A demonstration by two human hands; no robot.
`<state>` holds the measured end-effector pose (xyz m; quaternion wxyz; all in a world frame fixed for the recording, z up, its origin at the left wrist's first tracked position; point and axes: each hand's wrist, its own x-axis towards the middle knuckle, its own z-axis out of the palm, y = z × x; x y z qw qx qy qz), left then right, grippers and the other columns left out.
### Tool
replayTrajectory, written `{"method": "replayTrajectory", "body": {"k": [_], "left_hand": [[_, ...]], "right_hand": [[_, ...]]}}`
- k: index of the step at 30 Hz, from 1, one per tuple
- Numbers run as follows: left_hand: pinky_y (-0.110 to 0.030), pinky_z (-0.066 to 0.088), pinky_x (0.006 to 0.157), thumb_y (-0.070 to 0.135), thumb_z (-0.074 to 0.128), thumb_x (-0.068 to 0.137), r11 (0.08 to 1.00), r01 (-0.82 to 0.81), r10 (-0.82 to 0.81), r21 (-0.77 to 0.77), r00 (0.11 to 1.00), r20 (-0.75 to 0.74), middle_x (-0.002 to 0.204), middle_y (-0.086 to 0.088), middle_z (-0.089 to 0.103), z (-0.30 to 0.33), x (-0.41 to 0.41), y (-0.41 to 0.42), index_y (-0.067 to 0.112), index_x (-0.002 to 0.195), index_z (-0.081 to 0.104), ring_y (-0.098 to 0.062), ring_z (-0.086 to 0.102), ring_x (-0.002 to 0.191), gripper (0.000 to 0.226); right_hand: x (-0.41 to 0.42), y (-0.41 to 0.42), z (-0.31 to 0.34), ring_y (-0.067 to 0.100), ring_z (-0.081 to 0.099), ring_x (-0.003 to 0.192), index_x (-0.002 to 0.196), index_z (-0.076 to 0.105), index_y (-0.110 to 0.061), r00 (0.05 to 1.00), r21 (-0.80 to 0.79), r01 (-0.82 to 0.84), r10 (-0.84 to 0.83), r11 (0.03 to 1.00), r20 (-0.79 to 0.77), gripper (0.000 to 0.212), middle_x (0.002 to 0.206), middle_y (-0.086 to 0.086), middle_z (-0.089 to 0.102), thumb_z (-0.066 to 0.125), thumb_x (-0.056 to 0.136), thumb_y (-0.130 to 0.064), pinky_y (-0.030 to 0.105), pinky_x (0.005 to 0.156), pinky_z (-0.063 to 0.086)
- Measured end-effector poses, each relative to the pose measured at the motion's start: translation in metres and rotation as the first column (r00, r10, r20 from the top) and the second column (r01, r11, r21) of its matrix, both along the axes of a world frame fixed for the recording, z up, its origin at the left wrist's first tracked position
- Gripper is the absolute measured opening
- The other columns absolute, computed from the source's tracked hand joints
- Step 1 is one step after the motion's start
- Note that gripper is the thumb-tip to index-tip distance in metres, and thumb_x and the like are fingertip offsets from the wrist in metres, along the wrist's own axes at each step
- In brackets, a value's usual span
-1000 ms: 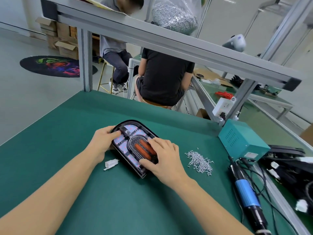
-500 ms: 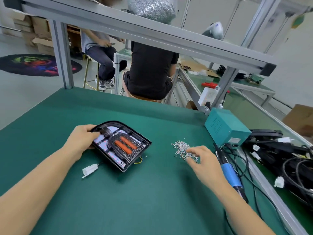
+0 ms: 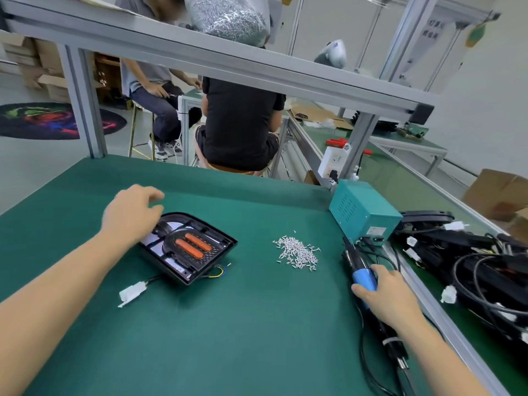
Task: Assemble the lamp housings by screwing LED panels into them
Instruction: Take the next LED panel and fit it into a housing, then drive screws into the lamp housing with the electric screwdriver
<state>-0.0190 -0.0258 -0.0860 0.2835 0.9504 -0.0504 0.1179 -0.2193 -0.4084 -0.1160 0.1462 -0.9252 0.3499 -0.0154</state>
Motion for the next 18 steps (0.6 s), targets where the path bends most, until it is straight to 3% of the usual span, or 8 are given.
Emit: {"method": "replayTrajectory", "body": {"k": [3,7,11,14,18], "left_hand": [[-0.037,0.046,0.089,0.009,0.061,0.085,0.963,0.253,-0.231,-0.092,0.953,0.198,0.105,-0.007,0.067,0.018,-0.036,-0.056,0.014,0.102,0.071,-0.027,0.06,0.101,0.021],[-0.033,0.046,0.086,0.011,0.062,0.083,0.81,0.569,-0.566,-0.14,0.822,0.065,0.094,-0.003,0.069,0.009,-0.074,-0.137,0.017,0.093,0.074,-0.022,0.062,0.092,0.017],[-0.028,0.046,0.084,0.013,0.058,0.086,0.848,0.527,-0.53,-0.057,0.843,-0.088,0.1,0.0,0.068,-0.031,-0.078,-0.176,0.019,0.099,0.072,-0.02,0.06,0.097,0.02],[-0.027,0.043,0.084,0.013,0.058,0.087,0.894,0.447,-0.448,-0.045,0.884,-0.13,0.106,0.001,0.064,-0.053,-0.074,-0.18,0.021,0.108,0.068,-0.02,0.058,0.102,0.024],[-0.029,0.043,0.082,0.014,0.058,0.087,0.917,0.398,-0.396,-0.005,0.91,-0.119,0.104,0.0,0.059,-0.06,-0.071,-0.183,0.019,0.102,0.066,-0.023,0.056,0.101,0.018]], "right_hand": [[0.007,0.0,-0.001,0.023,0.045,0.091,0.148,0.03,-0.017,1.0,0.049,0.013,-0.014,0.999,0.008,0.07,0.133,0.011,0.044,0.059,0.091,-0.044,0.031,0.074,0.036],[0.013,0.001,-0.003,0.026,0.05,0.1,0.147,0.031,-0.016,0.999,0.092,0.044,-0.044,0.995,-0.002,0.07,0.132,0.01,0.048,0.059,0.09,-0.044,0.031,0.075,0.037],[0.01,0.002,-0.009,0.026,0.049,0.088,0.121,0.048,-0.011,0.994,0.094,0.081,-0.087,0.992,0.059,0.051,0.107,0.007,0.046,0.063,0.086,-0.045,0.032,0.07,0.036],[0.01,0.003,-0.013,0.027,0.051,0.087,0.113,0.049,-0.012,0.993,0.081,0.091,-0.097,0.993,0.071,0.049,0.107,0.006,0.041,0.063,0.085,-0.049,0.032,0.071,0.038],[0.012,0.002,-0.014,0.027,0.053,0.086,0.112,0.049,-0.011,0.994,0.063,0.091,-0.095,0.994,0.056,0.051,0.107,0.004,0.038,0.062,0.085,-0.052,0.032,0.071,0.04]]}}
